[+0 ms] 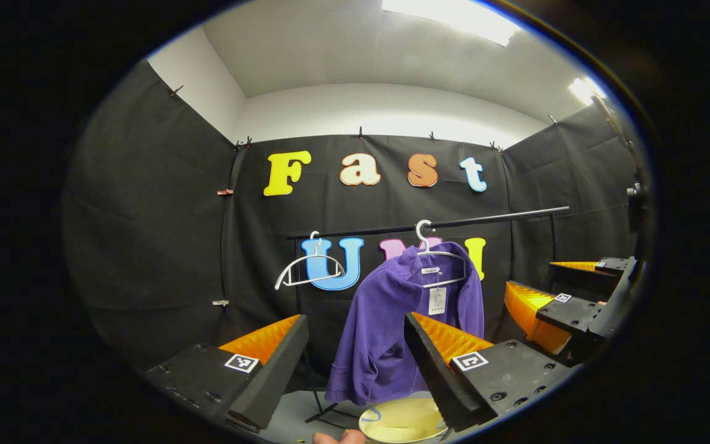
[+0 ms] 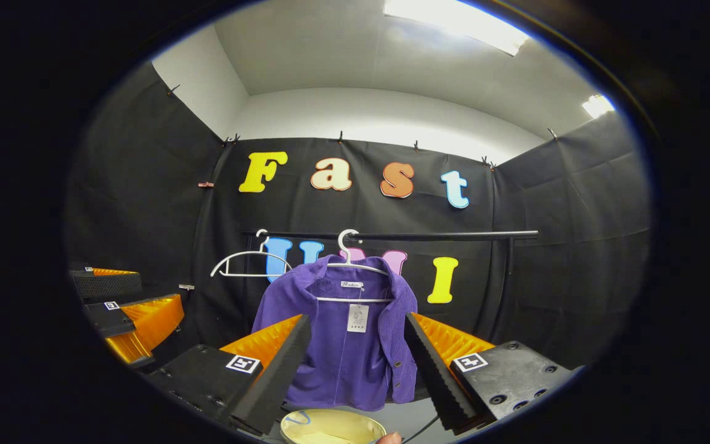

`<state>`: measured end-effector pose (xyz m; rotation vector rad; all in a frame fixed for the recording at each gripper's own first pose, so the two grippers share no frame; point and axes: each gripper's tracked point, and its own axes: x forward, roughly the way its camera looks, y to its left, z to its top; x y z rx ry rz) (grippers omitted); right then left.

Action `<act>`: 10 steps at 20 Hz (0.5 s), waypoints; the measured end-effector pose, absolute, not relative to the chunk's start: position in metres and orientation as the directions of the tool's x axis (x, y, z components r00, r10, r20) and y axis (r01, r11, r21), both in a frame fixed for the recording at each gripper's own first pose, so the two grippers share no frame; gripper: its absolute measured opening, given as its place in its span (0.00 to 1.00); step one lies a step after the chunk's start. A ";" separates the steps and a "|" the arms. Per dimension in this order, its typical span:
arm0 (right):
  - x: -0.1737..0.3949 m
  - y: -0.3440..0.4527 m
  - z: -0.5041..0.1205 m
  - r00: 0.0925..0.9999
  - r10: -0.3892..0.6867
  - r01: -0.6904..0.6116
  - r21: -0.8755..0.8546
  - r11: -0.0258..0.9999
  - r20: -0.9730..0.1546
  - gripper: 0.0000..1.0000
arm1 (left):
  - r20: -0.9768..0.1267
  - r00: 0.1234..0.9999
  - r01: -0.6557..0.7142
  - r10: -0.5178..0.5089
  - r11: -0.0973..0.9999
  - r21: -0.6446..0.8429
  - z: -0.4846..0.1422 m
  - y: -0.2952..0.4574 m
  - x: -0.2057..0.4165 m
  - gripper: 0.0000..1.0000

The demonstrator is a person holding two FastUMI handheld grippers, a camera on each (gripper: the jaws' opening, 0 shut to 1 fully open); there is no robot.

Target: Grasp the clothes on the hanger with both hands and then place them into the laundry hamper below.

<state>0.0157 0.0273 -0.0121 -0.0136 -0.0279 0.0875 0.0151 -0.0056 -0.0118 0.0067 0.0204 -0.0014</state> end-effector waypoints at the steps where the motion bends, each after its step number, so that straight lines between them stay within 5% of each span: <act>1: 0.015 0.028 -0.012 0.996 0.089 -0.088 -0.015 0.996 0.027 0.97 | -0.018 1.000 0.002 -0.002 1.000 0.002 -0.011 -0.006 0.016 0.98; 10: 0.064 0.018 -0.033 0.994 0.111 -0.111 -0.008 0.994 0.001 0.97 | -0.002 1.000 0.015 -0.015 1.000 -0.011 -0.015 -0.026 0.067 0.98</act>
